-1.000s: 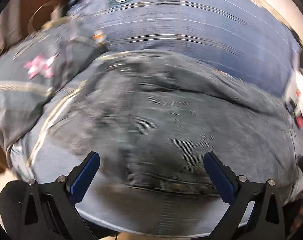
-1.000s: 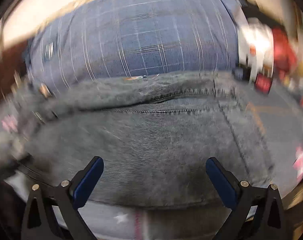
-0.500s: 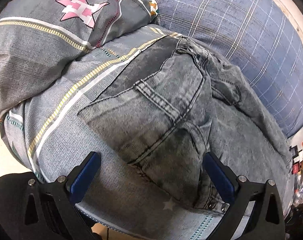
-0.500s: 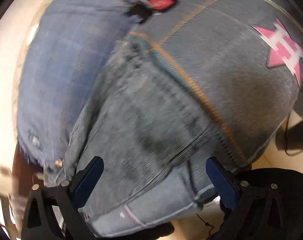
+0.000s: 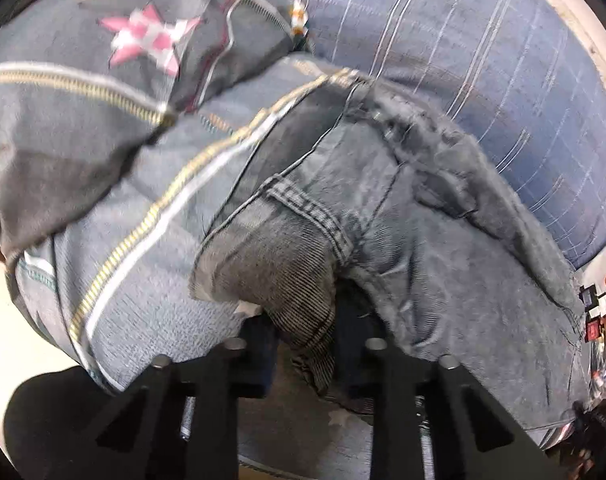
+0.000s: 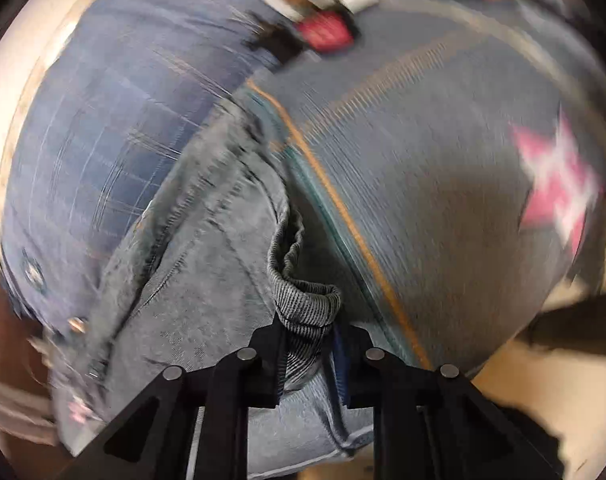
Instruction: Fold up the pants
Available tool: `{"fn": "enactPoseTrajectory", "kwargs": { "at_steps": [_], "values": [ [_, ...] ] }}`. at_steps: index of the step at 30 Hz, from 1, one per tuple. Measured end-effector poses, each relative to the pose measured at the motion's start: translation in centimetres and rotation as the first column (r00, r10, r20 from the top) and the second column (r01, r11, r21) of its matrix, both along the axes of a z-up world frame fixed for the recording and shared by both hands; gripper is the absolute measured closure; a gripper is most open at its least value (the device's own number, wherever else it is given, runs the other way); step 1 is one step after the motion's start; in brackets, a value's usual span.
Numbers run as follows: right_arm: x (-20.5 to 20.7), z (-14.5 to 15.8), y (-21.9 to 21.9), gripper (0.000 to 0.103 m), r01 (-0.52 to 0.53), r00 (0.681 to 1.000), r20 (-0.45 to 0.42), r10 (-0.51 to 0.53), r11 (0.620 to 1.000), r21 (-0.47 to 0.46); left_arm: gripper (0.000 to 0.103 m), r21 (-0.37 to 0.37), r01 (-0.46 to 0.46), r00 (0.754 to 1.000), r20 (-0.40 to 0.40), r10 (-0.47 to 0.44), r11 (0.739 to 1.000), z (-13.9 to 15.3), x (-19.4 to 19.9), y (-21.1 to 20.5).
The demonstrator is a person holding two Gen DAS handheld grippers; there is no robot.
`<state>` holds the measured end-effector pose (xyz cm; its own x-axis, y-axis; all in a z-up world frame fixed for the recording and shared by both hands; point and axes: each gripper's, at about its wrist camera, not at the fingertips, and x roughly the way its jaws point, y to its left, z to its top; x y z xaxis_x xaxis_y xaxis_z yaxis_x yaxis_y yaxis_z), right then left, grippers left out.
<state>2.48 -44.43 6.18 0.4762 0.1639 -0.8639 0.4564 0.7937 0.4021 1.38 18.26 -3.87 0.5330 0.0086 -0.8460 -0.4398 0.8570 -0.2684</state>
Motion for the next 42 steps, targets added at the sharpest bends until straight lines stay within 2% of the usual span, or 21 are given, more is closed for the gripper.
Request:
{"fn": "enactPoseTrajectory", "kwargs": {
  "at_steps": [4,6,8,9,10,11,12,17,21,23,24,25,26,28,31,33,36,38,39,40,42],
  "values": [
    [0.5,3.6,1.7,0.083,-0.058,0.994,0.079,0.075,0.979,-0.195,0.083,0.117,-0.020,0.996,0.089,0.010,0.993,2.9,-2.2,-2.0],
    [0.5,3.1,2.1,0.079,-0.075,0.995,0.050,0.090,0.964,-0.255,0.080,0.127,-0.020,1.000,0.025,0.017,0.992,1.5,-2.2,-2.3],
    [1.2,-0.2,1.7,0.069,-0.115,0.992,-0.073,0.100,0.962,-0.249,0.064,0.125,-0.020,0.997,-0.067,0.029,0.992,-0.7,-1.2,-1.8],
    [1.1,-1.2,1.5,0.064,-0.117,0.990,-0.108,0.093,0.964,-0.238,0.058,0.124,-0.021,0.994,-0.104,0.034,0.992,-1.4,-1.1,-1.4],
    [1.1,-1.6,1.5,0.060,-0.117,0.990,-0.100,0.096,0.965,-0.234,0.051,0.123,-0.031,0.995,-0.092,0.043,0.992,-1.2,-1.3,-1.1],
    [0.6,-0.9,1.4,0.041,-0.104,0.994,-0.073,0.087,0.959,-0.262,0.044,0.123,-0.040,0.996,-0.075,0.049,0.992,-0.8,-1.5,-0.8],
    [0.5,-0.3,1.3,0.031,-0.090,0.995,-0.057,0.077,0.956,-0.280,0.042,0.132,-0.046,0.997,-0.061,0.055,0.990,-0.2,-1.6,-0.7],
    [0.1,5.0,1.3,0.031,-0.024,0.991,0.118,0.065,0.946,-0.325,0.035,0.241,-0.035,0.999,0.046,0.024,0.970,4.4,-1.7,-1.9],
    [1.0,6.7,3.7,0.027,-0.139,0.958,0.212,0.194,0.958,-0.249,0.025,0.292,-0.017,0.992,0.126,-0.020,0.956,6.0,-1.7,-2.9],
    [2.3,4.6,4.5,0.027,-0.192,0.959,0.167,0.229,0.958,-0.212,0.025,0.323,0.012,0.996,0.075,-0.038,0.946,4.9,-0.7,-3.6],
    [2.7,3.0,4.6,0.027,-0.207,0.965,0.119,0.233,0.959,-0.196,0.025,0.348,0.034,0.999,0.006,-0.038,0.937,3.7,0.0,-3.9],
    [3.4,1.1,4.7,0.027,-0.223,0.971,0.041,0.234,0.957,-0.185,0.025,0.366,0.051,0.998,-0.053,-0.034,0.929,2.8,-0.1,-3.9],
    [4.0,-1.5,4.7,0.026,-0.238,0.970,-0.088,0.226,0.956,-0.171,0.025,0.375,0.082,0.991,-0.132,-0.035,0.923,1.4,0.4,-3.9],
    [3.5,-0.8,5.5,0.023,-0.256,0.966,-0.050,0.252,0.936,-0.242,0.024,0.376,0.122,0.970,-0.241,-0.030,0.918,-0.6,0.4,-3.6],
    [3.5,0.2,6.2,0.023,-0.279,0.960,-0.049,0.275,0.937,-0.211,0.024,0.357,0.082,0.982,-0.186,-0.015,0.930,0.0,-0.5,-3.0],
    [3.7,1.0,6.4,0.023,-0.267,0.963,-0.035,0.267,0.934,-0.236,0.024,0.358,0.075,0.987,-0.160,-0.018,0.931,0.9,-0.7,-3.0],
    [3.5,2.6,7.1,0.020,-0.269,0.958,0.026,0.284,0.931,-0.247,0.024,0.361,0.026,1.000,-0.024,-0.019,0.932,3.8,-1.5,-2.8],
    [3.8,1.7,7.6,0.012,-0.286,0.956,0.006,0.295,0.931,-0.226,0.009,0.348,0.015,1.000,0.008,-0.019,0.937,4.1,-1.3,-2.5],
    [4.0,0.1,7.4,0.011,-0.293,0.956,-0.051,0.288,0.935,-0.201,0.005,0.325,0.031,1.000,-0.012,-0.029,0.945,3.5,-0.7,-2.3],
    [4.6,-1.5,6.8,0.011,-0.286,0.956,-0.120,0.269,0.944,-0.163,0.004,0.261,0.082,0.994,-0.095,-0.060,0.962,1.7,0.6,-1.8],
    [4.4,-0.5,6.7,0.011,-0.274,0.961,-0.077,0.265,0.948,-0.161,0.003,0.158,0.130,0.964,-0.250,-0.087,0.979,-1.3,1.9,-0.9]
  ]
}}
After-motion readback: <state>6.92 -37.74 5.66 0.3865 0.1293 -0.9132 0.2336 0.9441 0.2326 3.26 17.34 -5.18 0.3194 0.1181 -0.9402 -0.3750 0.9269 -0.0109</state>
